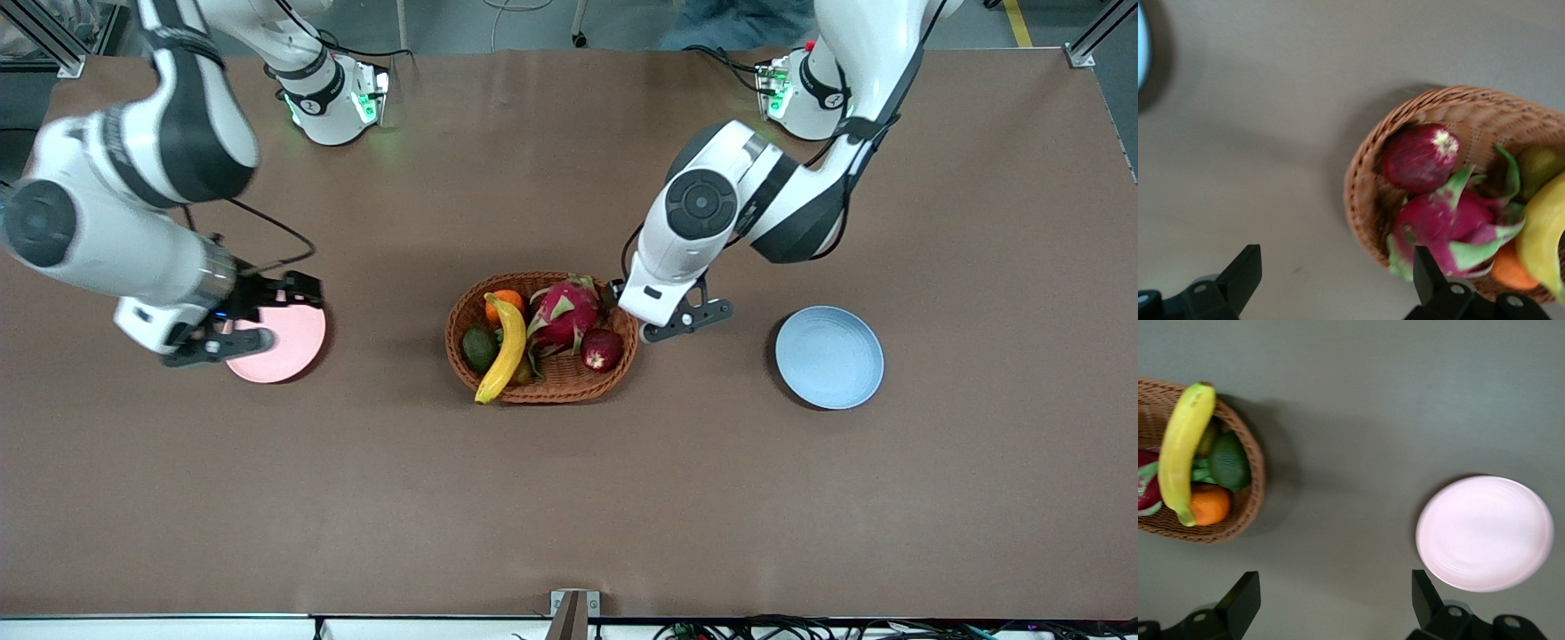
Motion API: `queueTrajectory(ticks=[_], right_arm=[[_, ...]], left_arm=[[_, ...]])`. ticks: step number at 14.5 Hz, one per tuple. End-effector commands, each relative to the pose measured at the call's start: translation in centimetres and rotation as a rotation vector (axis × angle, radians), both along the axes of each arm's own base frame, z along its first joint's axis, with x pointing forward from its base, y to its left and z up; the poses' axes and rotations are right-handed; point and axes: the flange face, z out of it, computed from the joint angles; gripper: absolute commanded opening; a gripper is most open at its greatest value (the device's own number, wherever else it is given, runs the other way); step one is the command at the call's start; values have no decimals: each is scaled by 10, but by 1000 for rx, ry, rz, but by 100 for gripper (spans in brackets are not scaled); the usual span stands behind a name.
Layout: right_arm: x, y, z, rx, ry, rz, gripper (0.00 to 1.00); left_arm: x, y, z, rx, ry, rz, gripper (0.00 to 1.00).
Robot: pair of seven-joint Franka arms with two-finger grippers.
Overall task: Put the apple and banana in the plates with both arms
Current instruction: 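Move the left gripper toward the basket while the right gripper reaches the basket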
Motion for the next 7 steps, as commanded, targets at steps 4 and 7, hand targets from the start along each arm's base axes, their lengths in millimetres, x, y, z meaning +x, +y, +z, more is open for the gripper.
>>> queueTrajectory(ticks=[4, 7], right_arm=[[-3, 113, -79, 44, 29, -75, 96], [-1, 140, -112, 109, 45, -194, 96]], left_arm=[[2, -46, -74, -75, -23, 234, 100], [4, -46, -95, -82, -10, 289, 100]])
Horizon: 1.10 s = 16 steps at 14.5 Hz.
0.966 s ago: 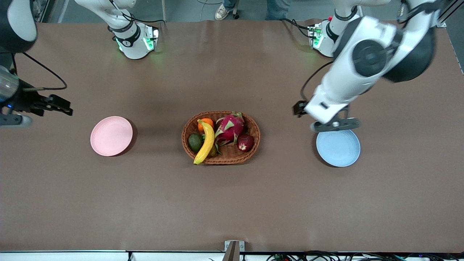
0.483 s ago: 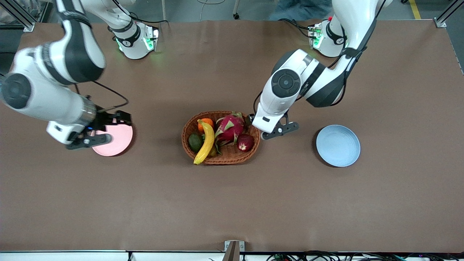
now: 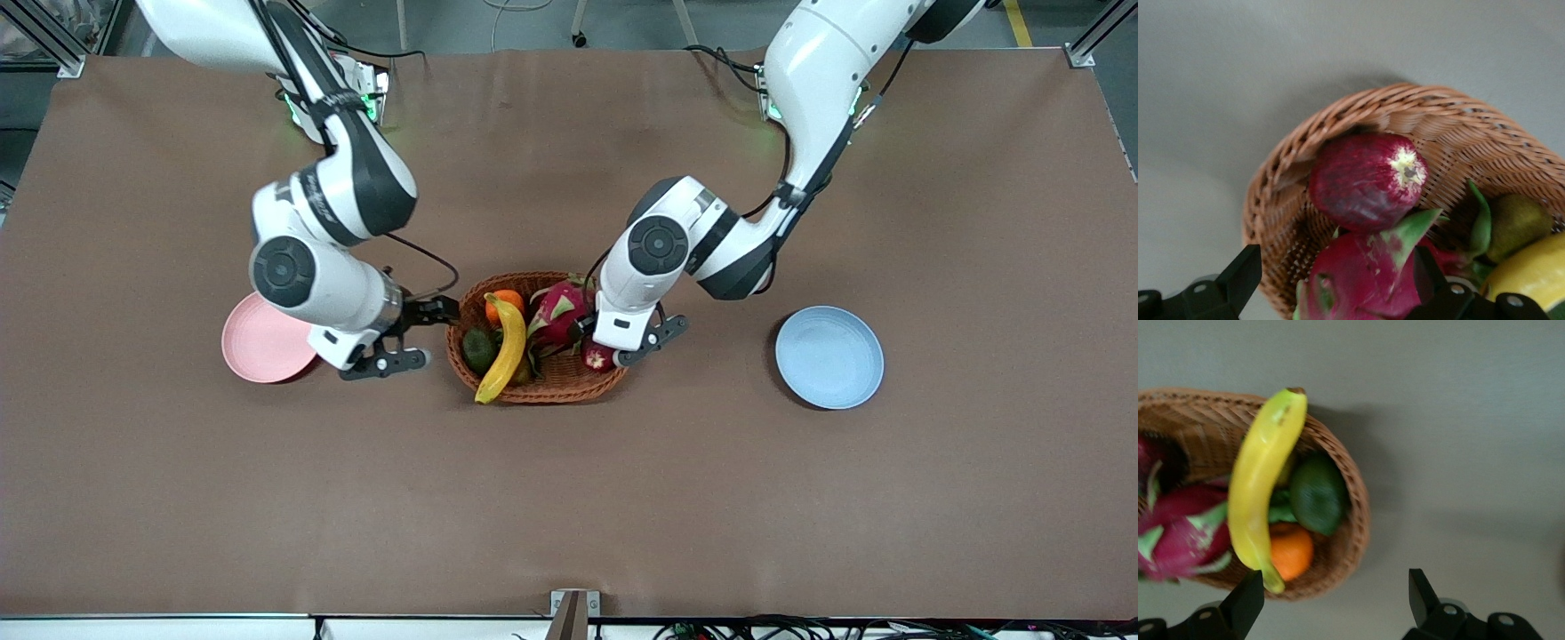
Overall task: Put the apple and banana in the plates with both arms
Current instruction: 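Grasp the red apple with the left gripper while the right gripper grasps the banana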
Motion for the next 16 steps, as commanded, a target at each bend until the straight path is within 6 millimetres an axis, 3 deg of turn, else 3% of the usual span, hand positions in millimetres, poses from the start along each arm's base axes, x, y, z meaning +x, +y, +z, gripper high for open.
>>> queueTrajectory(ticks=[1, 5, 9, 14, 15, 16], right_arm=[[5, 20, -18, 55, 11, -88, 95], [2, 29, -48, 73, 57, -119, 80], [-8, 59, -67, 147, 77, -163, 79], [-9, 64, -80, 151, 97, -169, 79], [-11, 66, -86, 146, 105, -165, 79], [-11, 65, -89, 143, 108, -167, 78]], left_arm=[[10, -2, -8, -23, -9, 101, 100], [10, -3, -25, -20, -6, 124, 100], [13, -1, -37, -30, -10, 136, 100], [14, 2, -47, -25, 1, 141, 100], [15, 3, -50, -28, -2, 144, 98], [17, 2, -51, -40, -16, 148, 90]])
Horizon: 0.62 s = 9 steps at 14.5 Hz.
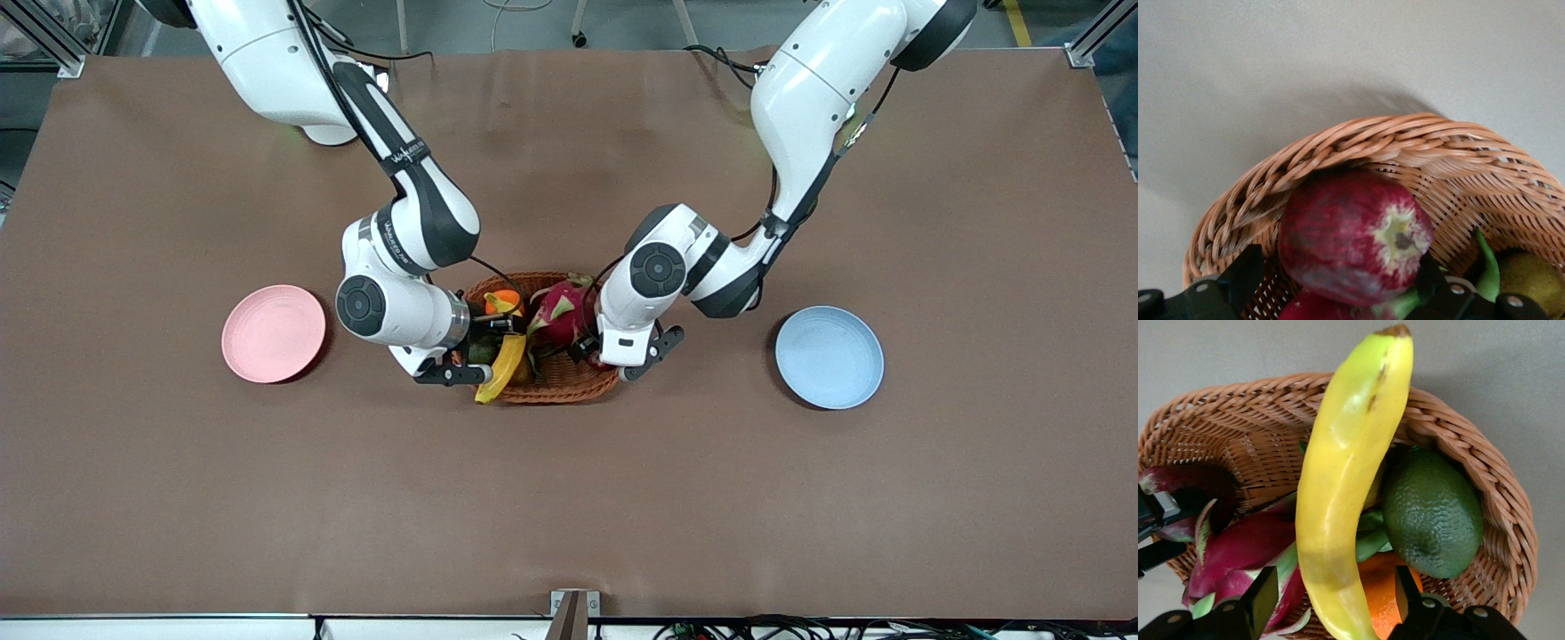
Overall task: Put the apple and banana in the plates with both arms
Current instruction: 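Grasp the red apple with the left gripper while the right gripper grasps the banana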
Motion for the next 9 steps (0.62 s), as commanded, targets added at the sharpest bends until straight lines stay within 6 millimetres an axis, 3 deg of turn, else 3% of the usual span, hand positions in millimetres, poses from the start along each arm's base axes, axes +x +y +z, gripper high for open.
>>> queueTrajectory(ticks=[1, 6, 9], right_arm=[[0, 3, -9, 3, 17, -18, 75], [-3, 5, -17, -4, 31, -13, 74], [-4, 6, -17, -3, 35, -10, 71]], left_arm=[[6, -2, -6, -16, -18, 23, 82], [9, 0, 0, -23, -22, 28, 36], [11, 4, 20, -12, -24, 27, 20]])
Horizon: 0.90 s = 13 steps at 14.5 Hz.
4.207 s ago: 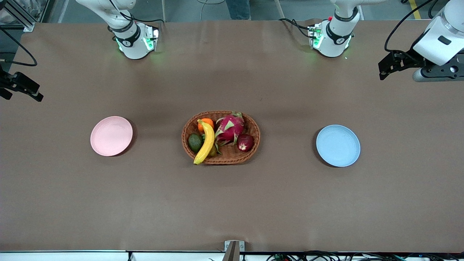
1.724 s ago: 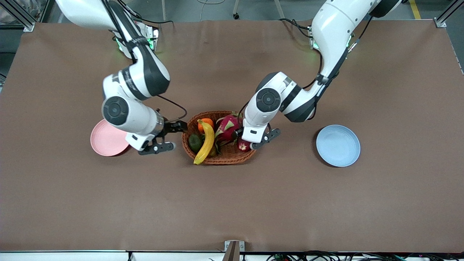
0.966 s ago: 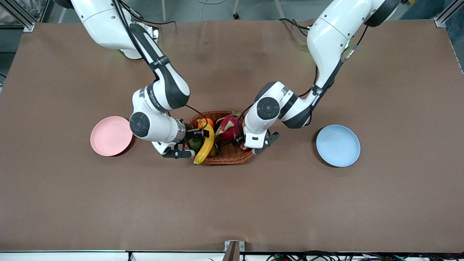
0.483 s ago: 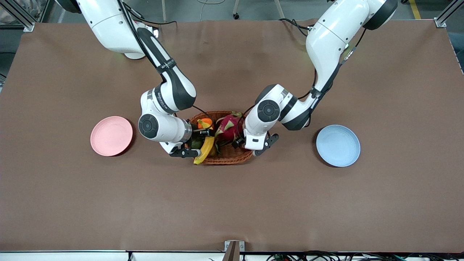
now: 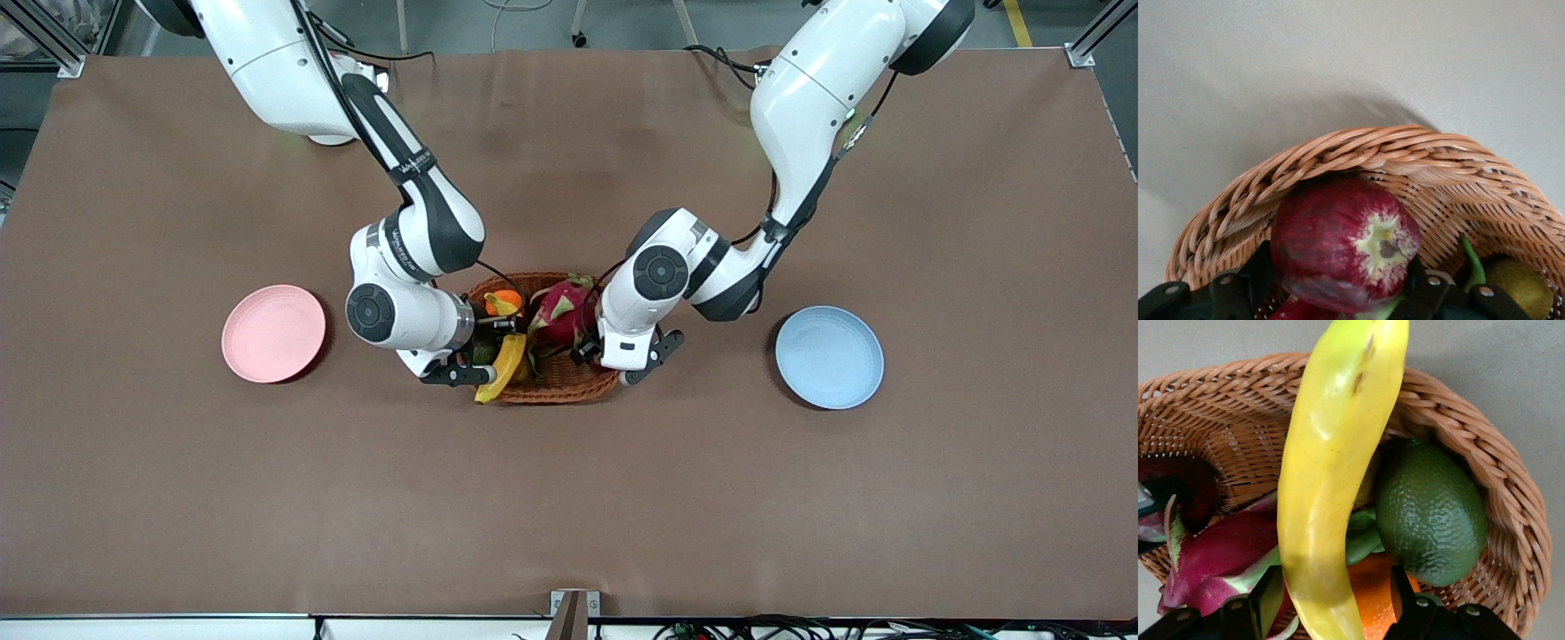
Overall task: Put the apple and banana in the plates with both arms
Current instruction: 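Grasp the red apple with the left gripper while the right gripper grasps the banana, then carry the apple with the left gripper toward the blue plate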
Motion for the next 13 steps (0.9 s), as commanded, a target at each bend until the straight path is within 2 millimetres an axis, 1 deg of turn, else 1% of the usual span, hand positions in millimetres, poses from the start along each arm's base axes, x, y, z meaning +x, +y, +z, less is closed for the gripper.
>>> queueTrajectory(ticks=[1, 3, 4, 5, 7, 8, 10, 11, 12, 13], right_arm=[[-1, 4, -3, 5, 13, -14, 70], [-2, 6, -3, 5, 13, -11, 70], [-2, 7, -4, 6, 13, -11, 70], [-3, 8, -4, 6, 13, -10, 70], [-4, 10, -4, 6, 13, -7, 71], [-4, 10, -4, 7, 15, -7, 71], [-5, 11, -4, 7, 18, -5, 70], [-5, 11, -4, 8, 15, -5, 70], [-6, 13, -4, 8, 16, -3, 70], [-8, 16, -8, 6, 20, 1, 70]], left_arm=[[5, 5, 35, 20, -4, 7, 18], [1, 9, 82, 45, -9, -10, 17], [3, 17, 100, 55, -13, -11, 18], [8, 28, 123, 62, -24, -7, 18], [17, 54, 150, 85, -28, -30, 18], [26, 78, 164, 97, -30, -56, 18], [42, 117, 179, 114, -33, -131, 18], [51, 140, 185, 117, -36, -161, 18], [56, 158, 188, 123, -39, -189, 18], [61, 176, 186, 127, -35, -227, 17]])
